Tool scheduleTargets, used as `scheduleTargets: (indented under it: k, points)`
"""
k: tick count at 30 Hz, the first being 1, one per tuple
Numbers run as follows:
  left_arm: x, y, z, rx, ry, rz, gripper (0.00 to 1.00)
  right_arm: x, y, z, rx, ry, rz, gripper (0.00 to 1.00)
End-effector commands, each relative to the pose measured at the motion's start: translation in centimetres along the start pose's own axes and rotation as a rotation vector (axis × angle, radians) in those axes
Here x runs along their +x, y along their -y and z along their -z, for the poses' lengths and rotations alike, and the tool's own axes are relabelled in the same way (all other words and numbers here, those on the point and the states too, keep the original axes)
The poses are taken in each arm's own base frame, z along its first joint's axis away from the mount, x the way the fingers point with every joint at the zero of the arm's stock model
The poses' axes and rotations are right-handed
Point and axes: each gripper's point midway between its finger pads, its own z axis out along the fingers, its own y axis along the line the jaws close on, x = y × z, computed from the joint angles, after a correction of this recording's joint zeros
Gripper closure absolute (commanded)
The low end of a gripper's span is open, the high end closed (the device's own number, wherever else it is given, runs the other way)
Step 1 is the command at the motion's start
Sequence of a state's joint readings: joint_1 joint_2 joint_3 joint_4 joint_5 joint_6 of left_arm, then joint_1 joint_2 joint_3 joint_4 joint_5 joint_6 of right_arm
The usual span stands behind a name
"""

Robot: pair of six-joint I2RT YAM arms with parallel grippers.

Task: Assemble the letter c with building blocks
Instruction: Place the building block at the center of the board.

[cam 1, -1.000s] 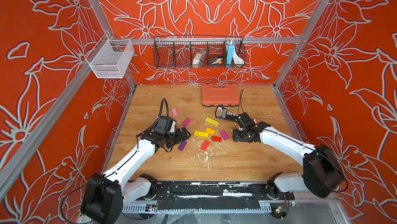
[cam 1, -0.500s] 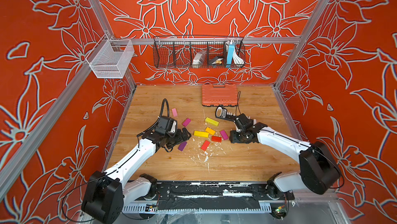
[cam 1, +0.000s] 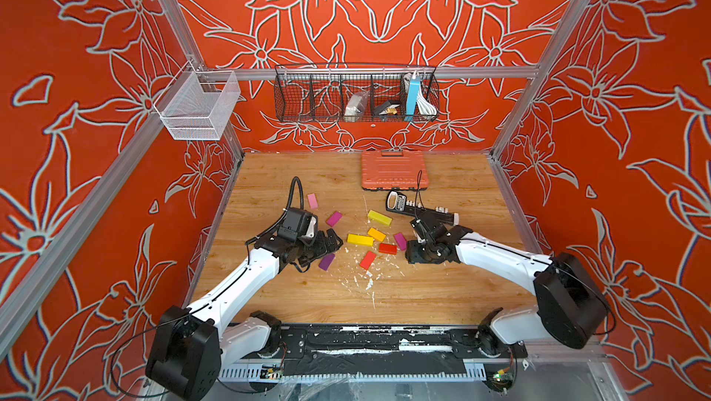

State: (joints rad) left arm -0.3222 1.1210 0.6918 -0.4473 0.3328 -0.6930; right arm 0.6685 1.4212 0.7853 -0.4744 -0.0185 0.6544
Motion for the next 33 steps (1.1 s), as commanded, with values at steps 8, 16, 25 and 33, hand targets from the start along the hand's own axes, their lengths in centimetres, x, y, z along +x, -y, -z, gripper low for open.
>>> scheduleTargets:
  k: [8,16,25,33]
  points:
    - [-0.1,0.1,-0.1,-0.007,0.008,-0.001,0.02,0.9,0.0,-1.1,0.034,-0.017,-0.019,0.39]
    - [-0.1,0.0,-0.1,-0.008,0.007,-0.002,0.02,1.4,-0.1,-1.7,0.044,-0.032,-0.02,0.37]
    - [-0.1,0.0,-0.2,-0.006,0.007,-0.002,0.02,1.7,-0.2,-2.2,0.052,-0.042,-0.014,0.31]
    - [0.0,0.0,-0.1,-0.005,0.005,0.0,0.02,1.4,-0.5,-1.5,0.043,-0.03,-0.007,0.26]
